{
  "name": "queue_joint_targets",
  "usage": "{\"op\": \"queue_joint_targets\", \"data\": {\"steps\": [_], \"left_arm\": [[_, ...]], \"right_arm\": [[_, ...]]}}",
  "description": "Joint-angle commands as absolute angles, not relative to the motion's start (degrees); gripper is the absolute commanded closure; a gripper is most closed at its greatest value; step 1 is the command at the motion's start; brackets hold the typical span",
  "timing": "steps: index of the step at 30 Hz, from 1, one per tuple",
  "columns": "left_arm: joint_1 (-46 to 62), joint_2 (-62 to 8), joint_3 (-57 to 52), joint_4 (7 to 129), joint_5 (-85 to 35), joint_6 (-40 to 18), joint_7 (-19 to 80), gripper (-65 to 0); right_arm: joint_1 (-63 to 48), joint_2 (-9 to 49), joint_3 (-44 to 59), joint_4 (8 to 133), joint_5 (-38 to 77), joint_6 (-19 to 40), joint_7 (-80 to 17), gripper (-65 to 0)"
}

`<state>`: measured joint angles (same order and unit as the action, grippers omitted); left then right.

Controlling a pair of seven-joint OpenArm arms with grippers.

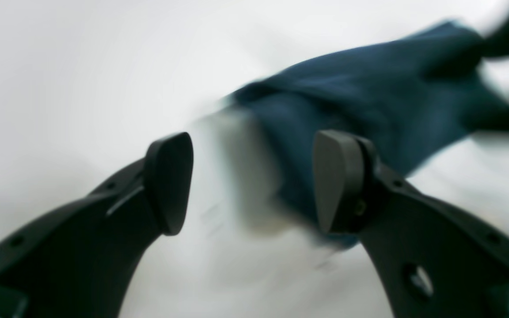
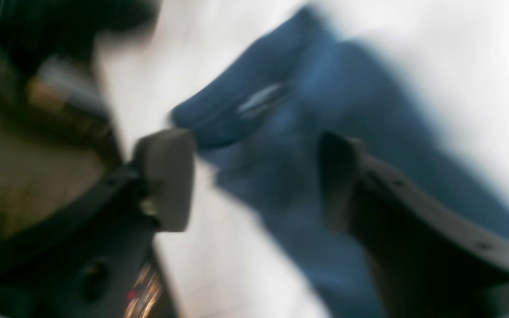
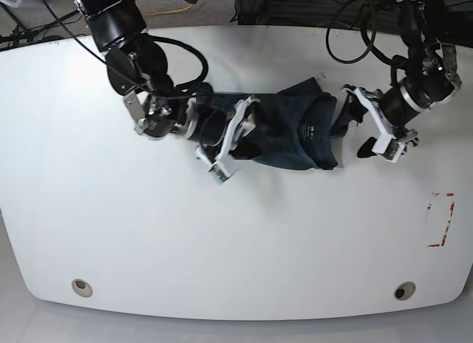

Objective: Fold the T-shirt properly
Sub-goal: 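Grasp the folded shirt with both grippers and rotate it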

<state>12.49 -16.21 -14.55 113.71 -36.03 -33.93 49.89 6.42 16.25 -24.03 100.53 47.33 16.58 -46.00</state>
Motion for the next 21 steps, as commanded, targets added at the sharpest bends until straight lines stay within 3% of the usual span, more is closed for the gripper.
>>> {"op": "queue_joint_targets", "data": {"steps": [1, 5, 9, 18, 21], "left_arm": [[11.21, -16.13, -10.86, 114.77, -37.05, -34.15, 48.40, -39.0], [10.07, -12.18, -6.64, 114.51, -36.79, -34.15, 48.57, -39.0], [10.15, -10.24, -3.30, 114.33, -34.42, -34.15, 48.66, -39.0], [12.00, -9.45, 2.07, 111.78, -22.20, -34.15, 48.66, -39.2], [12.00, -11.65, 1.98, 109.85, -21.67, -34.15, 48.57, -39.2]], "right_arm": [[7.25, 17.19, -19.47, 101.23, 48.04, 17.19, -44.70, -30.8], [8.66, 17.54, -12.88, 96.84, 48.04, 17.19, -44.70, -22.8], [12.18, 18.95, -12.97, 89.45, 48.04, 17.27, -44.70, -17.0], [14.90, 19.30, -17.36, 78.55, 47.69, 17.27, -40.13, -16.0], [14.90, 19.38, -19.82, 76.18, 42.86, 17.27, -37.14, -16.0]]}}
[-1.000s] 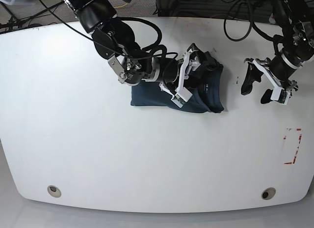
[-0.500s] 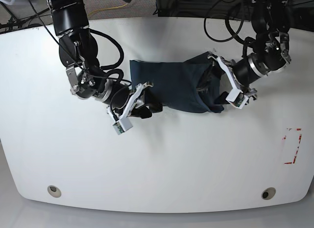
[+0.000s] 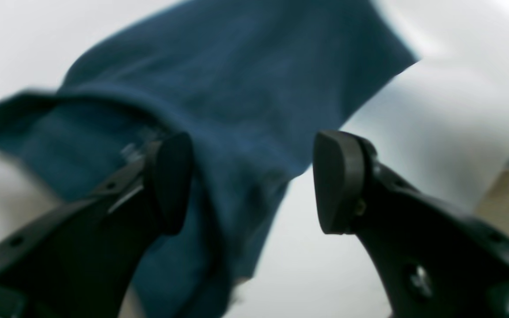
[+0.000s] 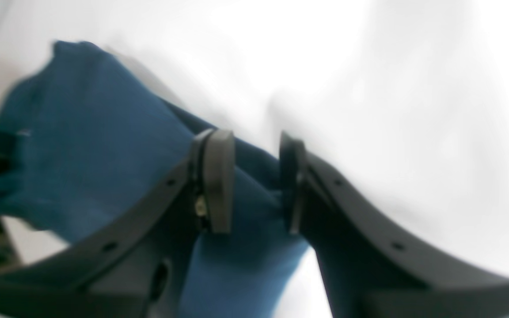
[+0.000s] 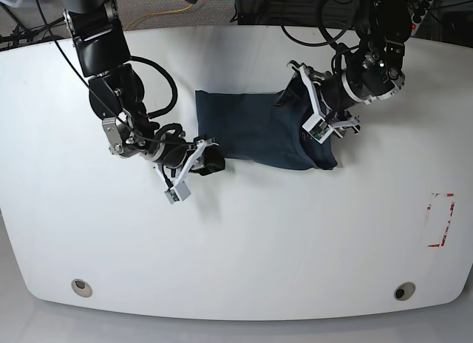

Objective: Fold the T-shirt properly
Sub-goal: 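Grasp the folded shirt with both grippers and rotate it, then carry the folded shirt with the left gripper to the table edge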

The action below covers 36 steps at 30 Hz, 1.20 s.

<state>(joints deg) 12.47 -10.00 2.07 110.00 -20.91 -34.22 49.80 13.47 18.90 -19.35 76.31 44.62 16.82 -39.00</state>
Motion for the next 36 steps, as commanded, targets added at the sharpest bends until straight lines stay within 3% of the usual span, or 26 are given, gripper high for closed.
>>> {"op": "queue_joint_targets", "data": {"steps": [1, 5, 8, 15, 21, 28, 36], "left_arm": [[11.82, -12.53, 1.98, 109.32, -21.67, -34.15, 48.48, -39.2], [11.12, -14.46, 1.98, 105.54, -21.32, -34.15, 48.22, -39.2], [7.25, -16.40, 1.98, 100.35, -21.41, -34.15, 48.22, -39.2], [1.10, -20.62, 1.89, 94.02, -21.67, -34.15, 46.90, -39.2], [0.75, -22.73, -0.92, 101.76, -21.76, -34.24, 46.64, -39.2], [5.14, -22.46, -3.30, 109.85, -21.76, -34.24, 46.73, -39.2], [10.24, -17.10, -6.37, 110.81, -21.76, -34.24, 46.46, -39.2]], "right_arm": [[14.81, 19.30, -20.18, 75.65, 40.84, 17.27, -36.70, -16.0], [14.46, 18.95, -20.44, 74.68, 34.33, 18.33, -36.26, -16.0], [13.14, 19.21, -20.35, 74.86, 33.71, 22.29, -36.18, -16.0], [11.21, 21.41, -20.35, 80.13, 33.89, 23.78, -37.14, -16.0], [9.80, 21.93, -20.35, 89.45, 33.63, 23.78, -41.98, -16.0], [9.19, 21.76, -20.79, 89.45, 33.54, 23.52, -42.95, -16.0], [5.05, 21.32, -23.34, 89.71, 30.20, 23.25, -42.95, -15.9]]}}
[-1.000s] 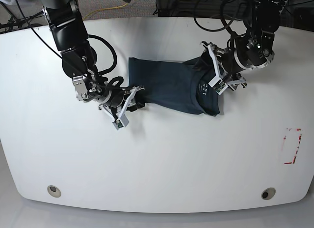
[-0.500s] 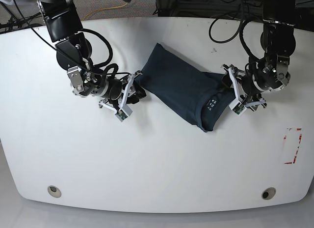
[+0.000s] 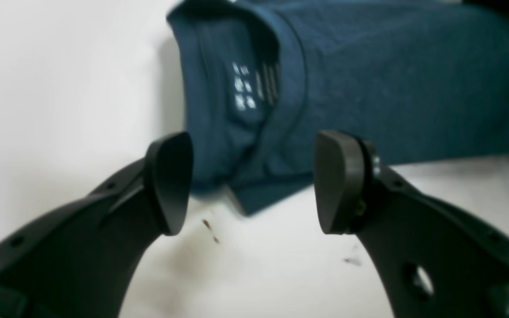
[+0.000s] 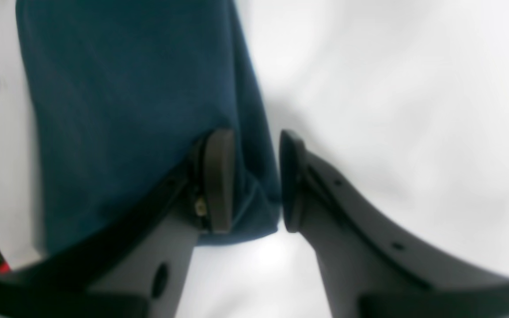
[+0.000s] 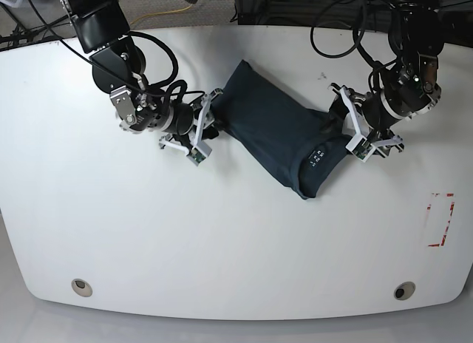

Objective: Fold the T-shirt properly
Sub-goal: 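Carry the folded shirt with the left gripper to the table edge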

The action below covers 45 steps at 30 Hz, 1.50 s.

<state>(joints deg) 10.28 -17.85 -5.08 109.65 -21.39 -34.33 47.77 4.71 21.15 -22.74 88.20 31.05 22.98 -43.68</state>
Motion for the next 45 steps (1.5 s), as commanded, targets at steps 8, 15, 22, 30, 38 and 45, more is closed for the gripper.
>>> {"op": "queue_joint_targets", "data": {"steps": [8, 15, 22, 30, 38, 45], "left_arm": [[10.86, -9.63, -7.34, 110.81, -21.32, -33.80, 46.37, -39.2], [10.77, -6.64, -6.99, 110.81, -20.79, -29.41, 46.55, -39.4], [10.51, -6.55, -4.00, 110.55, -20.35, -24.13, 46.64, -39.6], [10.51, -6.55, 0.13, 108.79, -18.07, -20.09, 46.37, -46.3], [8.48, -6.55, 5.32, 97.54, -9.98, -17.63, 44.44, -47.6], [7.43, -11.03, -0.13, 92.79, -7.43, -19.82, 44.35, -47.6]], "right_arm": [[-1.54, 14.55, -24.92, 96.22, 22.55, 23.34, -44.88, -15.9], [-1.27, 6.99, -29.23, 97.71, 18.42, 23.34, -49.80, -15.9], [-0.66, 6.02, -28.97, 98.51, 18.68, 23.43, -49.80, -15.9], [-0.13, 10.51, -17.01, 98.51, 26.77, 24.66, -49.89, -15.9], [-0.22, 16.75, -6.37, 98.42, 36.97, 27.65, -49.89, -15.9], [-0.31, 19.03, -2.51, 98.51, 41.10, 27.65, -49.89, -15.9]]}}
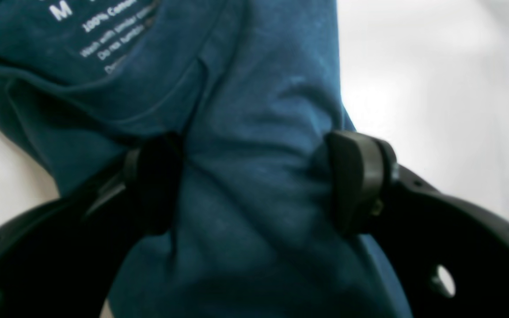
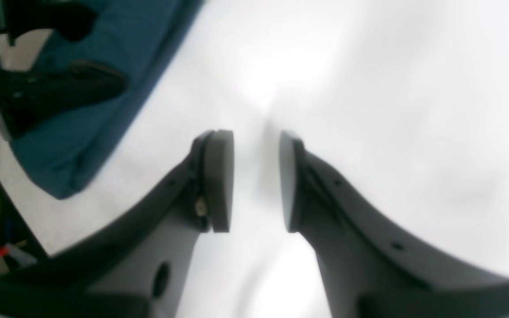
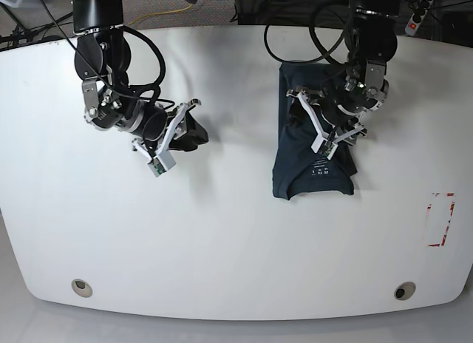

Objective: Fold the T-shirt properly
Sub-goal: 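Carry the folded shirt with the left gripper to the table edge, then open the left gripper and release the folded shirt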

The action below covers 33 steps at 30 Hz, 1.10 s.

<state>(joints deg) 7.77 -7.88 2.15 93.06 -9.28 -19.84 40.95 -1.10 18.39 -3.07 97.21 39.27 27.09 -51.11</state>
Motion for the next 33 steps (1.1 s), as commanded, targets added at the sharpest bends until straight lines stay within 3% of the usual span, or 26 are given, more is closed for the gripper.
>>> {"op": "queue_joint_targets", "data": {"steps": [1, 14, 20, 28, 33], "left_arm": [[6.99, -12.09, -1.01, 92.79, -7.60, -21.05, 44.44, -47.6], [1.71, -31.16, -17.01, 76.26, -7.60, -36.26, 43.56, -47.2], [1.19, -38.02, -19.30, 69.58, -7.78, -39.25, 36.97, -47.2], [2.77, -38.64, -22.73, 80.57, -7.87, -40.00, 39.78, -47.1], [6.11, -31.96, -24.40, 93.05, -7.52, -40.00, 40.13, -47.1]], "right_arm": [[-0.31, 19.12, -2.51, 98.51, 41.27, 27.65, -49.89, -15.9], [-1.27, 19.82, -2.77, 103.34, 41.19, 27.38, -49.89, -15.9], [-1.27, 19.56, -2.95, 103.25, 41.10, 27.38, -49.89, -15.9], [-1.36, 19.74, -2.68, 103.25, 38.02, 27.38, -49.45, -15.9], [-1.63, 19.47, -2.24, 103.34, 28.35, 27.56, -45.32, -15.9]]}}
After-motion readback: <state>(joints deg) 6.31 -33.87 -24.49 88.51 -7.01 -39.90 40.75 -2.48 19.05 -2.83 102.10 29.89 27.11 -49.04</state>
